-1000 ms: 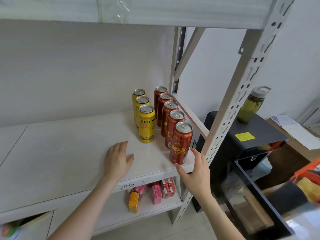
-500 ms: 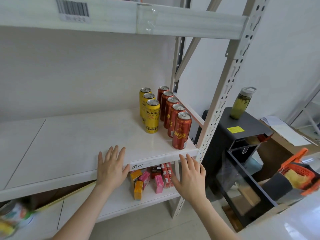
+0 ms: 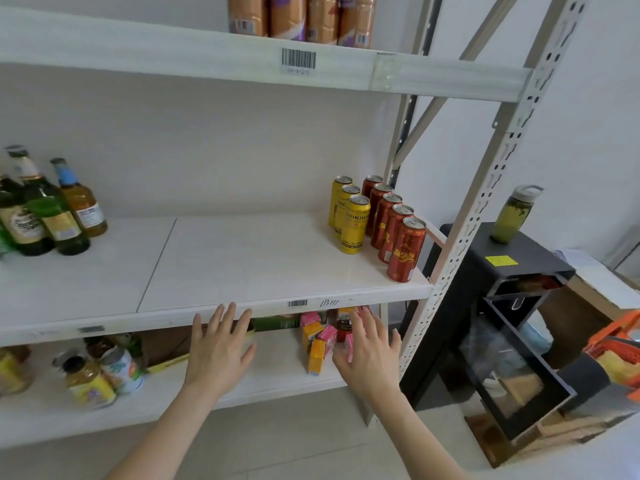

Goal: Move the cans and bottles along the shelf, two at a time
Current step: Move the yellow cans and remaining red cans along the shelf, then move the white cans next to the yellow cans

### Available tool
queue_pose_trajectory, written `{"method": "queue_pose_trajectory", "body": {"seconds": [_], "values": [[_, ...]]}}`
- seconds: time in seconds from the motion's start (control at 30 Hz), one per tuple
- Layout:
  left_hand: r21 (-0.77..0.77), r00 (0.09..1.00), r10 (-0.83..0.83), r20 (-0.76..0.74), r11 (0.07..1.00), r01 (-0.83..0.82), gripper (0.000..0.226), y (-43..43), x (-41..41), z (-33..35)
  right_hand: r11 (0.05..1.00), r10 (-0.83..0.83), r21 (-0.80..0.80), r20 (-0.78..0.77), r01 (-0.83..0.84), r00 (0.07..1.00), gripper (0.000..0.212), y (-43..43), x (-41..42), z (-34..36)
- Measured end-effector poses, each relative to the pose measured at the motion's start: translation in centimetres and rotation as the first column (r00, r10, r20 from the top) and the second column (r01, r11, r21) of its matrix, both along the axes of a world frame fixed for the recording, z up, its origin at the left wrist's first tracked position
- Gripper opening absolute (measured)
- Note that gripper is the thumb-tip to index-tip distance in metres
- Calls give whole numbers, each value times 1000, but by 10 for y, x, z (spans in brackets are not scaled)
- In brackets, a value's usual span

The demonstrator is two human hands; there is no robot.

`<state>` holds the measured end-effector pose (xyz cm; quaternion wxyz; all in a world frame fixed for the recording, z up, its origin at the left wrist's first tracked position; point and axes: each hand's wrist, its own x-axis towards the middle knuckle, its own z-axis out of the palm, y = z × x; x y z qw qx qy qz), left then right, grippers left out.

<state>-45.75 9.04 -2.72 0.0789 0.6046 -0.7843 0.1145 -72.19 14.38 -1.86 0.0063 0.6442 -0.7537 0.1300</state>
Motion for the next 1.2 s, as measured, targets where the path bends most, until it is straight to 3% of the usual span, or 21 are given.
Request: {"method": "queue_pose_trajectory", "body": {"seconds": [0.17,0.7,1.2], "values": [[-17,1000,0,14,1000,1,64,15,60,4,997,39,-61,15,-38,999,70,2,71,3],[-14,997,73,15,997,-73,64,30,294,0,993,115,25,-34,-115,993,77,-34,307,-14],[21,982,186,11,982,-186,65,-46,439,5,974,226,31,-51,-225,973,76,-117,450,-14]]}}
